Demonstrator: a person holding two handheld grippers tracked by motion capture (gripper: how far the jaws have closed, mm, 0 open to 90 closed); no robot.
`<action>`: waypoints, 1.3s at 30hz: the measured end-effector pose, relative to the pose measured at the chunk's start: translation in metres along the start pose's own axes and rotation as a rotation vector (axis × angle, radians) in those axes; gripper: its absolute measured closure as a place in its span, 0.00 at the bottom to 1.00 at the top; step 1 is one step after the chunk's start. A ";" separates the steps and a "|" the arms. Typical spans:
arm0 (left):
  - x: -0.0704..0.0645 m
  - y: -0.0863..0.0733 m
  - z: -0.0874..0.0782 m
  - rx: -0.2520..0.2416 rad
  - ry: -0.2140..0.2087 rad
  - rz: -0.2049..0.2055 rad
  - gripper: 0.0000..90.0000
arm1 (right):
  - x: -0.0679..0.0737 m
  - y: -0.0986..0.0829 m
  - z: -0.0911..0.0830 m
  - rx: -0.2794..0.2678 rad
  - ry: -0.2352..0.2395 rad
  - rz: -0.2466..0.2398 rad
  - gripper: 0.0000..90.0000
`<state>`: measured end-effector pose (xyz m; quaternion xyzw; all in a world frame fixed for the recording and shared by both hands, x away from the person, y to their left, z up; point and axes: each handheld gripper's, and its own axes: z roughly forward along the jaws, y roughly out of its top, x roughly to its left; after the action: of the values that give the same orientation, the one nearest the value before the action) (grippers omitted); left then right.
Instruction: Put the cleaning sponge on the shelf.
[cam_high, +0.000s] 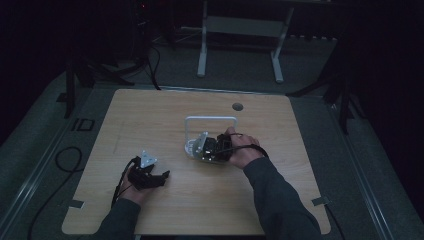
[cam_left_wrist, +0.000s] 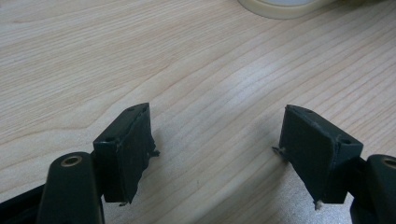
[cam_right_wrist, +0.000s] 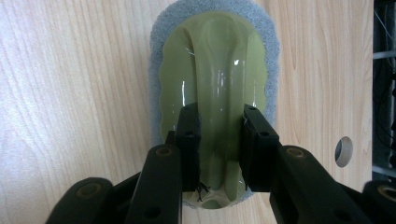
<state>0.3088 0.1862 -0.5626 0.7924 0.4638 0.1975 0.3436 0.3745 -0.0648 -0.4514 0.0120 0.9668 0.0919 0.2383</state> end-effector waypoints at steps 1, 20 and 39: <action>0.000 0.000 0.000 0.000 0.000 -0.001 0.29 | 0.000 0.000 0.000 0.000 0.000 0.000 0.80; 0.000 0.000 0.000 0.000 0.000 -0.001 0.29 | -0.001 0.002 0.009 0.002 0.003 -0.019 0.80; 0.000 0.000 0.000 0.000 0.000 0.000 0.29 | -0.007 0.008 0.008 0.011 -0.006 -0.052 0.80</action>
<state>0.3088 0.1862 -0.5626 0.7923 0.4638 0.1973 0.3436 0.3842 -0.0557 -0.4533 -0.0114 0.9665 0.0801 0.2436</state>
